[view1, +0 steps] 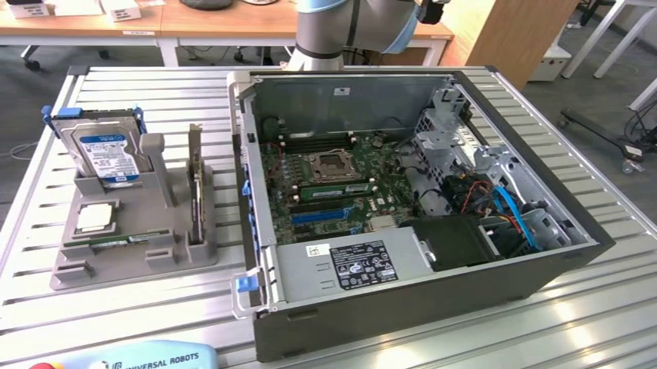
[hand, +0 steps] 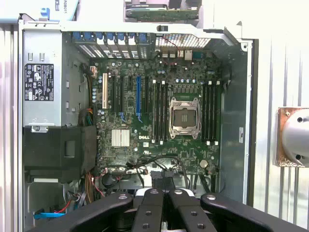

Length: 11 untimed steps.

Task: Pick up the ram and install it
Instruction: 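Press down the ram until it locks into place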

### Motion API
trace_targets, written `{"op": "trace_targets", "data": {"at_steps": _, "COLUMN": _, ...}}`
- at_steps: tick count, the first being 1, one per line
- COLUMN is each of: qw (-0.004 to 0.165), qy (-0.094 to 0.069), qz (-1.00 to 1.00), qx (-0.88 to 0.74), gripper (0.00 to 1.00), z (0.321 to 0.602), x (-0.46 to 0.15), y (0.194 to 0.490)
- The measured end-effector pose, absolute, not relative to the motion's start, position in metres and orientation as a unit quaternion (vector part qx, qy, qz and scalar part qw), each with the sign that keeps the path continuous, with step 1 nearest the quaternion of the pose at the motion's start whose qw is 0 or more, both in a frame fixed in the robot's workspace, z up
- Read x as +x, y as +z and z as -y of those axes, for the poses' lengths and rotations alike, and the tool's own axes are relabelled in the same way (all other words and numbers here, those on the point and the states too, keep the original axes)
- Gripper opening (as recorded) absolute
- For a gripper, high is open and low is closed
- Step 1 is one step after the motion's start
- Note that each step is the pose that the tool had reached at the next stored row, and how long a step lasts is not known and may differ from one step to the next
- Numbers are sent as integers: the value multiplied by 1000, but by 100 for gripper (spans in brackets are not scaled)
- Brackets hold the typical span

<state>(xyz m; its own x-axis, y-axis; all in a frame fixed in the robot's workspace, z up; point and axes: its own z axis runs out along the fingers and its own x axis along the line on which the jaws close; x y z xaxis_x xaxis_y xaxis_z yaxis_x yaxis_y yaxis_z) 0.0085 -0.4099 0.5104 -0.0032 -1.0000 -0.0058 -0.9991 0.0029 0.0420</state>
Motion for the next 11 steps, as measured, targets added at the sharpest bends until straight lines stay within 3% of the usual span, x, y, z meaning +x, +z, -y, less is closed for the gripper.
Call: {"op": "trace_targets", "data": {"at_steps": 11, "qw": 13, "qy": -17, "qz": 708, "qx": 706, "gripper": 10, "z": 410, "x": 10, "y": 510}}
